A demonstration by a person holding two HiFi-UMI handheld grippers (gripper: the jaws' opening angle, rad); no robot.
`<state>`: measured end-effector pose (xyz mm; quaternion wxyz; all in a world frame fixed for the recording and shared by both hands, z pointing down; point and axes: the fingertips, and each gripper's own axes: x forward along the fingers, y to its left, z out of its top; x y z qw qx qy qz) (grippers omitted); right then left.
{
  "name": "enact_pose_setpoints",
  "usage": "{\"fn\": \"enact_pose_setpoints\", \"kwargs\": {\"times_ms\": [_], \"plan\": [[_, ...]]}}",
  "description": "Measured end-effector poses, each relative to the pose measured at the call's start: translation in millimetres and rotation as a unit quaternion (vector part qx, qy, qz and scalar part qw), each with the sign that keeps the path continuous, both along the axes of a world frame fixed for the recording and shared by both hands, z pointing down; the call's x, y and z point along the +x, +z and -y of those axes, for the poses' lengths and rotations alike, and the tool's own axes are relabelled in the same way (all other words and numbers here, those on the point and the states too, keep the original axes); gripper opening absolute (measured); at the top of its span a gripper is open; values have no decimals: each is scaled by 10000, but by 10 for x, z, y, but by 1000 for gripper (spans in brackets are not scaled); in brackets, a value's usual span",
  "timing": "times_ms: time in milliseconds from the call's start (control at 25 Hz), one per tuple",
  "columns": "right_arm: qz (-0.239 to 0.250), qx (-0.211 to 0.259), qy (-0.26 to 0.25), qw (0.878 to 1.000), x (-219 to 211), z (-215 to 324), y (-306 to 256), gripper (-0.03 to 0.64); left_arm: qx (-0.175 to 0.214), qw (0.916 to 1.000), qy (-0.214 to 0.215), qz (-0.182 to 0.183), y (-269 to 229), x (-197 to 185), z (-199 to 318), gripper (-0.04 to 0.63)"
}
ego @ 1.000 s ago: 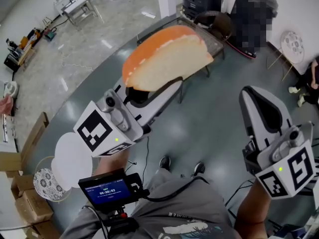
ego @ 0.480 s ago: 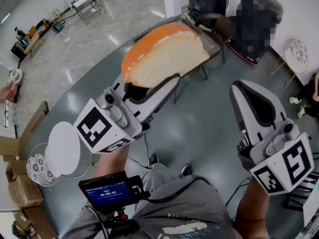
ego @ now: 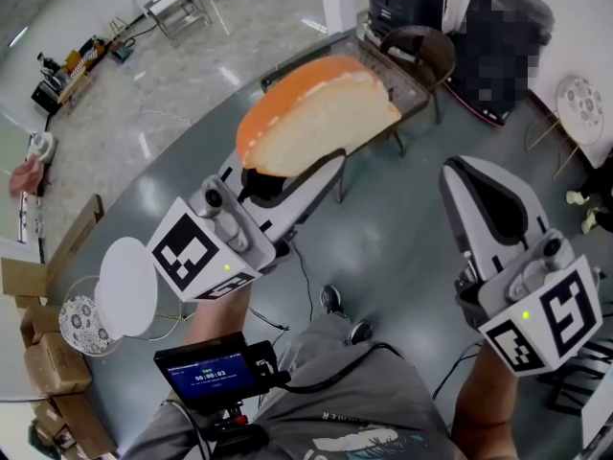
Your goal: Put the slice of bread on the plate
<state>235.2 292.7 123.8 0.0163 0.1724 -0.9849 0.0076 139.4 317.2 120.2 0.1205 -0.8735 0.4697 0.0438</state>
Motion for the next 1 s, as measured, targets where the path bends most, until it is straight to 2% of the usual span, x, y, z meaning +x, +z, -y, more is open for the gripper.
{"fn": "enact_pose_setpoints", "kwargs": {"times_ms": [240,560,840,1000], "plan": [[-49,7,77,10000,-292,287,137,9,-42,9999,125,-21,144,-235,319,91],[-57,80,242,9997,-728,413,31,9,50,9997,212,53,58,-667,427,91],[-162,56,221,9996,-960,927,125,9,-7,9997,229,-39,151,-888,986,91],[-141,25,145,9998,-912,1327,177,9,-46,9999,106,-26,211,-863,1339,91]]}}
